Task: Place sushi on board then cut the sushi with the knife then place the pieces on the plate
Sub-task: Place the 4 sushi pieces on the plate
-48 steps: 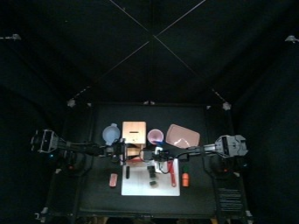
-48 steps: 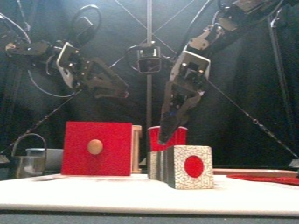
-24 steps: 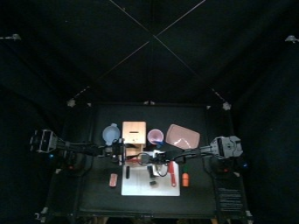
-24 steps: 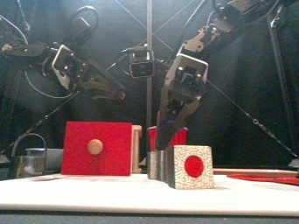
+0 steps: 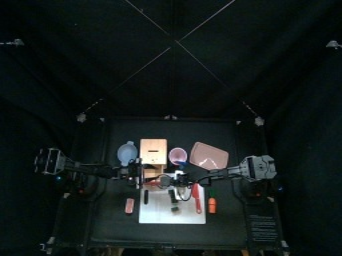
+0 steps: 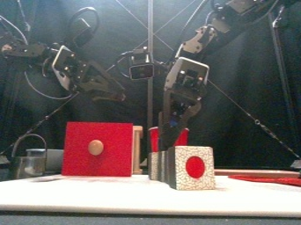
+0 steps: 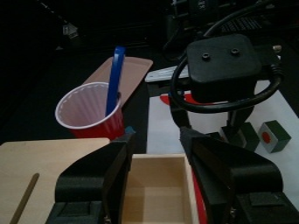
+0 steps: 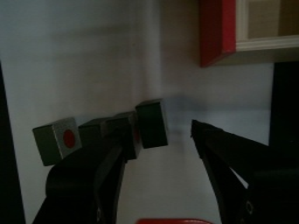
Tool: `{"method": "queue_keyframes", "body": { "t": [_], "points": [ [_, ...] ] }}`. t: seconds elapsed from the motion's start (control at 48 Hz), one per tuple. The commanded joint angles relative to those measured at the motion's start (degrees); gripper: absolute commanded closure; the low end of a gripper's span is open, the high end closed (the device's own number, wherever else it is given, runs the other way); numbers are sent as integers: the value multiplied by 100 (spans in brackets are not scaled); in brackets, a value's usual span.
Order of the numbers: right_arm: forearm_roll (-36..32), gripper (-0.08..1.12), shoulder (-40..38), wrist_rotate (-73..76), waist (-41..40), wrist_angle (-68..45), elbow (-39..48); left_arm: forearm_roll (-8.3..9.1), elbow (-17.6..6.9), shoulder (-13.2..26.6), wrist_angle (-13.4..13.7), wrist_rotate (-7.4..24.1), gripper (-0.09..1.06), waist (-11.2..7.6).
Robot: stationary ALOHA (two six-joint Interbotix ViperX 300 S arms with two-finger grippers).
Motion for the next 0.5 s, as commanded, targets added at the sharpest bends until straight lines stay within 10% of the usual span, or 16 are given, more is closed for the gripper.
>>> {"method": "queue_keyframes", "body": {
  "t": [0.021,0.5],
  "points": [
    [-18,15,-105,-9,-26,9,-132,-70,-44,-62,-53,0,14,0],
    [62,20,132,-9,-18,-62,-185,-229,35,-62,-53,-9,14,18]
  ]
}}
